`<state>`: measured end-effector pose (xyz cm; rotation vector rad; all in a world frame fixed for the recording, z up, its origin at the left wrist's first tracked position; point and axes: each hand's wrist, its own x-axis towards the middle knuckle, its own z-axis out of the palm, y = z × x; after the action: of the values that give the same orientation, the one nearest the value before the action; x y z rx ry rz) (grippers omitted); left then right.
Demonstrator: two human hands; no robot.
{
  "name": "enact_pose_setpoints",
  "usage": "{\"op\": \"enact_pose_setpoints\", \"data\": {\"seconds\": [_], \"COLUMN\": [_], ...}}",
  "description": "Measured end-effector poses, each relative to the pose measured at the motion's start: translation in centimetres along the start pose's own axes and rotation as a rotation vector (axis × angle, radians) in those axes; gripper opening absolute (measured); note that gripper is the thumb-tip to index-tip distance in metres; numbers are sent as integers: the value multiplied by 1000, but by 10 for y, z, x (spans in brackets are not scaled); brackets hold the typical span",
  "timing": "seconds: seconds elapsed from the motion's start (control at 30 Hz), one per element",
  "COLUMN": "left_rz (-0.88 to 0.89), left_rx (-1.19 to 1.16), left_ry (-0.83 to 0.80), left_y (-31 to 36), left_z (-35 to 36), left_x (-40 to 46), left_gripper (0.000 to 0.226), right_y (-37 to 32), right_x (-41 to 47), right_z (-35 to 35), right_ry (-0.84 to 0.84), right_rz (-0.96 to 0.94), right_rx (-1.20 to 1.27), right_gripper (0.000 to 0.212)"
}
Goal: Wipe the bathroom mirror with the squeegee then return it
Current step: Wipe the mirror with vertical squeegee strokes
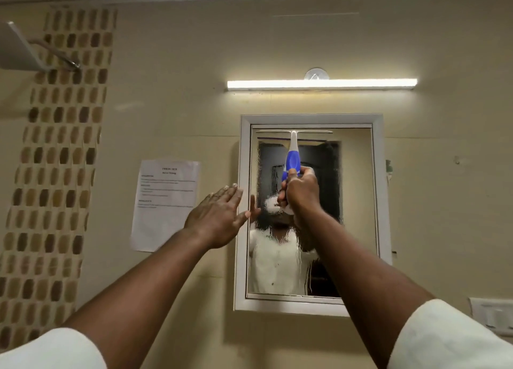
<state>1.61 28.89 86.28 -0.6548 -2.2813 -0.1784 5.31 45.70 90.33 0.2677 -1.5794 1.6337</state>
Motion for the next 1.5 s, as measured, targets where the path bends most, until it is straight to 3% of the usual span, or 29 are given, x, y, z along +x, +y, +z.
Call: {"op": "enact_pose_setpoints", "data": {"seconds": [0.47, 0.97, 1.5], "left_rz": [27, 6, -36], "left_rx": [-32, -32, -16], "left_ry": [6, 10, -39], "left_y": [-36, -13, -10], "left_z": [25, 32, 25], "left_x": [2, 8, -19], "left_gripper": [66, 67, 66], "right_y": [12, -6, 23], "right_x": [26, 39, 14], "right_z": [15, -5, -13], "right_ry": [18, -157, -162], "right_rz": [-7, 238, 311], "right_rx": [-14, 134, 128], "right_gripper": [25, 25, 27]}}
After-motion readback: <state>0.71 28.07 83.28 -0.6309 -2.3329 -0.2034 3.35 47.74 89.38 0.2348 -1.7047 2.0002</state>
